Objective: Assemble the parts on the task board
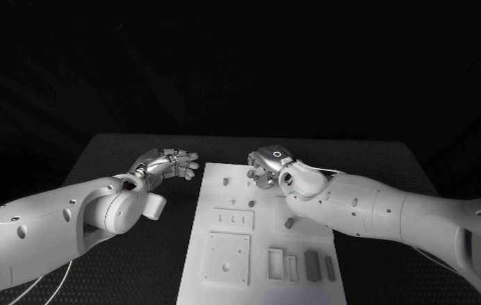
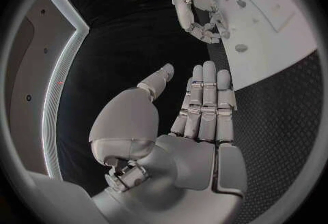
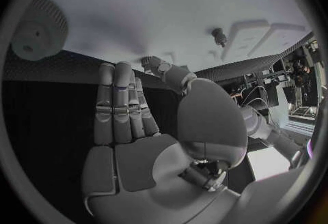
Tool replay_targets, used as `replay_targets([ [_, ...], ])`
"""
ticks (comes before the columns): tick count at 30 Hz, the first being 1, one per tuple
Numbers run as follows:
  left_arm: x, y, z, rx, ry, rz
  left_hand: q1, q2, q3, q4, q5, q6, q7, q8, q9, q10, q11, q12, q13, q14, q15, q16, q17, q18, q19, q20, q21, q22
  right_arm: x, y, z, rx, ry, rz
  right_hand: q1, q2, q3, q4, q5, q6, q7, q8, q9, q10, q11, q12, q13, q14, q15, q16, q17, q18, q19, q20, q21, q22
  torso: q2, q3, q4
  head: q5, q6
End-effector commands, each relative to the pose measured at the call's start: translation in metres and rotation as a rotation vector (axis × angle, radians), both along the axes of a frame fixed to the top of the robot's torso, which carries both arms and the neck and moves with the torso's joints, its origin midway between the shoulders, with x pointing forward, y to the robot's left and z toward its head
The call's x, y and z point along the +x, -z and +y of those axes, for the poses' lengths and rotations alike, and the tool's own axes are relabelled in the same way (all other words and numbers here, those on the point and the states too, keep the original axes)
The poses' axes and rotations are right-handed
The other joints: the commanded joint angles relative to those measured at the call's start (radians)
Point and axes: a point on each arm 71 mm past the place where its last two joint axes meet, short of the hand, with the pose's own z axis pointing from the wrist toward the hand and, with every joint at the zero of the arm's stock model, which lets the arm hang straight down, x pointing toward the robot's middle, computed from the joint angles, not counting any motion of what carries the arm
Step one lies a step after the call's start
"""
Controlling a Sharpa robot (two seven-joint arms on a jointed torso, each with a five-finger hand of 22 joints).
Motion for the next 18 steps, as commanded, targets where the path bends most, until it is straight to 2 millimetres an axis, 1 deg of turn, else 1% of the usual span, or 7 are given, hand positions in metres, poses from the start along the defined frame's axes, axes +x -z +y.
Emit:
replay_targets([
  [1,-0.001,-0.001,-0.001,-0.011,0.013,-0.002,-0.011,-0.001,-0.001,-0.007,-0.002,0.004,0.001,-0.007,-0.002,0.001,0.006,-0.005,0.000,-0.007,-0.003,-0.005,0.001,0.015,-0.009,-0.001,0.004,0.017,-0.005,-0.007,-0.005,0.063,-0.017,-0.041,0.003,-0.006,0.003,0.005,-0.001,-0.003,-0.002,-0.003,0.000,-0.005,-0.002,0.009,-0.002,0.004,0.005,0.007,0.001,0.016,-0.007,0.000,0.006,0.018,0.000,0.0015,-0.0018,0.001,0.005],
  [5,-0.001,-0.001,0.001,-0.010,0.010,-0.004,-0.011,-0.001,-0.001,-0.007,-0.002,0.004,0.001,-0.007,-0.002,0.001,0.006,-0.006,0.000,-0.008,-0.003,-0.005,0.001,0.015,-0.009,-0.001,0.004,0.017,-0.006,-0.023,-0.018,0.103,-0.016,-0.041,0.013,-0.007,0.016,0.008,-0.001,0.006,-0.003,0.005,0.003,0.014,-0.008,0.017,0.000,0.014,-0.001,0.016,0.005,0.016,0.002,-0.005,0.015,0.019,0.000,0.0018,-0.0036,-0.001,0.012],
  [7,-0.001,-0.002,0.002,-0.011,0.011,-0.004,-0.011,-0.002,0.000,-0.008,-0.002,0.004,0.001,-0.007,-0.002,0.001,0.006,-0.006,0.000,-0.008,-0.003,-0.006,0.001,0.015,-0.010,-0.001,0.004,0.017,-0.008,-0.036,-0.027,0.138,-0.006,-0.039,0.000,-0.010,0.001,0.001,-0.001,0.013,-0.004,0.010,0.005,0.027,-0.012,0.022,0.001,0.015,-0.004,0.024,0.010,0.016,0.001,-0.005,0.022,0.023,0.000,0.0022,-0.0037,-0.002,0.014],
  [11,-0.002,-0.002,0.003,-0.017,0.010,-0.003,-0.012,-0.004,-0.001,-0.009,-0.003,0.000,0.002,-0.010,-0.003,0.000,0.007,-0.007,0.000,-0.009,-0.002,-0.007,0.002,0.015,-0.011,0.000,0.005,0.017,-0.007,-0.054,-0.047,0.160,0.017,-0.042,-0.022,-0.011,-0.036,-0.023,0.000,0.026,-0.014,0.018,0.007,0.061,-0.021,0.036,0.014,-0.007,-0.012,0.064,0.038,0.016,-0.011,-0.005,0.054,0.026,0.000,0.0037,-0.0114,0.002,0.026],
  [14,-0.002,-0.002,0.003,-0.018,0.010,-0.004,-0.012,-0.004,0.000,-0.009,-0.003,0.000,0.003,-0.010,-0.003,-0.001,0.007,-0.008,0.000,-0.009,-0.002,-0.007,0.002,0.015,-0.011,0.000,0.005,0.017,-0.005,-0.063,-0.068,0.181,0.031,-0.029,-0.037,-0.011,-0.069,-0.040,0.000,0.033,-0.008,0.022,0.008,0.105,-0.039,0.071,0.045,-0.019,-0.028,0.108,0.064,0.016,-0.016,-0.009,0.094,0.027,-0.002,0.0059,-0.0174,0.001,0.028],
  [16,-0.002,-0.002,0.003,-0.018,0.010,-0.004,-0.012,-0.004,0.000,-0.009,-0.003,0.000,0.003,-0.010,-0.003,-0.001,0.007,-0.008,0.000,-0.009,-0.002,-0.007,0.002,0.015,-0.011,0.000,0.005,0.017,-0.005,-0.065,-0.080,0.176,0.045,-0.010,-0.046,-0.011,-0.094,-0.042,0.003,0.045,-0.006,0.028,0.010,0.145,-0.056,0.116,0.077,-0.011,-0.044,0.153,0.086,0.016,-0.003,-0.019,0.138,0.027,-0.003,0.0075,-0.0202,0.002,0.029],
  [18,-0.002,-0.002,0.003,-0.018,0.009,-0.004,-0.012,-0.004,0.000,-0.010,-0.003,0.000,0.003,-0.010,-0.003,-0.001,0.007,-0.008,0.000,-0.010,-0.002,-0.007,0.002,0.015,-0.011,0.000,0.005,0.017,-0.004,-0.064,-0.087,0.160,0.056,0.013,-0.050,-0.011,-0.111,-0.041,0.006,0.050,-0.011,0.027,0.009,0.151,-0.069,0.171,0.123,-0.023,-0.054,0.196,0.102,0.016,-0.008,-0.029,0.185,0.026,-0.003,0.0092,-0.0232,0.005,0.031],
])
